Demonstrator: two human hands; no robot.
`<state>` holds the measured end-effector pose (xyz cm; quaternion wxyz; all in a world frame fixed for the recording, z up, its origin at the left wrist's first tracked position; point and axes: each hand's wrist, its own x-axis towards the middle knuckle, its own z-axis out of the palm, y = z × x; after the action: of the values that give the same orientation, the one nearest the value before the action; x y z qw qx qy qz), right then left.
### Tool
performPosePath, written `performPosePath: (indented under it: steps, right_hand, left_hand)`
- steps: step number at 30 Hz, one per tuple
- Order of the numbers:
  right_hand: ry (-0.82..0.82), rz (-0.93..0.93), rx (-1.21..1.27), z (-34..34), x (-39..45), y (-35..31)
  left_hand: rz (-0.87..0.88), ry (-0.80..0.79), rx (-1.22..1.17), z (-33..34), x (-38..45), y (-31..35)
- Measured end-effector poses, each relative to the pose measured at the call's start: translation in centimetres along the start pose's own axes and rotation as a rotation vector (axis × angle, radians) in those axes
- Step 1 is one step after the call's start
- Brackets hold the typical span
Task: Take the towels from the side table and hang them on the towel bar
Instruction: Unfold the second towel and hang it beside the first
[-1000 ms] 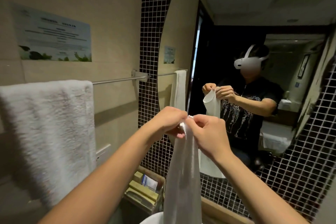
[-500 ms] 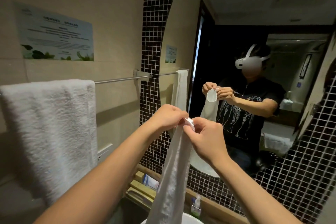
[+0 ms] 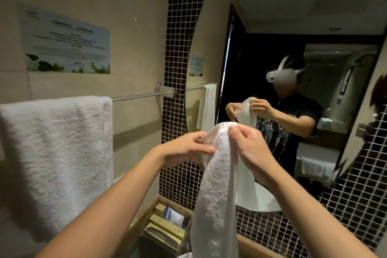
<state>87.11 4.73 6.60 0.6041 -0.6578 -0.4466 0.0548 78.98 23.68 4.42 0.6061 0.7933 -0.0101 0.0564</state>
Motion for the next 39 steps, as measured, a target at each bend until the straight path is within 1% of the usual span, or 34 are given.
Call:
performPosePath:
  steps: [2, 3, 4, 7, 9, 12, 14, 17, 19, 21, 22, 23, 26, 28, 30, 32, 34, 36, 39]
  right_hand:
    - [0.0, 0.009, -0.028, -0.1, 0.3, 0.0]
    - [0.009, 0.016, -0.039, -0.2, 0.4, 0.1]
    - [0.026, 0.018, -0.055, -0.4, 0.6, 0.3]
    - [0.121, -0.005, -0.171, -1.2, 1.1, 1.1]
    - [0.167, -0.028, -0.253, -1.4, 1.6, 1.7]
    - [0.197, -0.055, -0.306, -1.7, 2.8, 2.5]
    - [0.171, -0.07, -0.298, -1.9, 3.7, 2.8]
    - [0.051, -0.091, -0.306, -1.7, 5.2, 3.2]
    - [0.045, -0.155, -0.399, -1.4, 6.5, 3.3]
    - [0.098, -0.247, -0.474, -0.9, 8.3, 2.8]
    - [0.118, -0.274, -0.458, -0.6, 9.2, 2.4]
    - [0.131, -0.287, -0.416, -0.1, 10.2, 1.9]
    - [0.125, -0.28, -0.218, 2.3, 13.4, 0.2]
    - [0.089, -0.256, -0.039, 4.2, 15.3, -1.2]
    - [0.052, -0.227, 0.095, 6.2, 17.5, -2.3]
    - [0.043, -0.243, 0.138, 8.1, 19.6, -3.3]
    - [0.041, -0.269, 0.145, 9.8, 21.4, -4.1]
    - [0.013, -0.284, 0.107, 11.5, 22.8, -4.3]
    - [-0.086, -0.315, -0.045, 14.3, 24.2, -3.5]
  left_hand:
    - [0.013, -0.047, -0.042, -0.4, 0.0, -0.3]
    - [0.022, -0.027, -0.048, -0.6, 0.0, -0.4]
    - [0.042, 0.027, -0.026, -0.8, 0.0, -0.4]
    - [0.181, 0.301, 0.115, -1.8, 0.3, 0.2]
    - [0.251, 0.399, 0.215, -2.0, 0.5, 1.0]
    - [0.329, 0.528, 0.352, -2.0, 0.6, 2.0]
    - [0.381, 0.631, 0.433, -2.4, 0.5, 2.6]
    - [0.396, 0.745, 0.508, -3.1, -0.3, 3.3]
    - [0.361, 0.814, 0.7, -3.4, -0.7, 3.9]
    - [0.32, 0.926, 0.998, -3.8, -1.0, 4.9]
    - [0.289, 1.0, 1.105, -4.0, -1.2, 5.7]
    - [0.253, 1.068, 1.152, -4.3, -1.5, 6.5]
    - [0.175, 1.211, 1.144, -5.7, -2.0, 9.1]
    - [0.189, 1.287, 1.127, -6.9, -2.2, 10.5]
    - [0.216, 1.339, 1.071, -8.3, -2.4, 11.6]
    - [0.222, 1.389, 1.037, -10.2, -2.7, 12.1]
    - [0.239, 1.415, 1.102, -11.9, -2.9, 12.1]
    - [0.21, 1.356, 1.284, -13.2, -2.9, 11.3]
    - [0.017, 1.204, 1.51, -14.5, -2.7, 9.2]
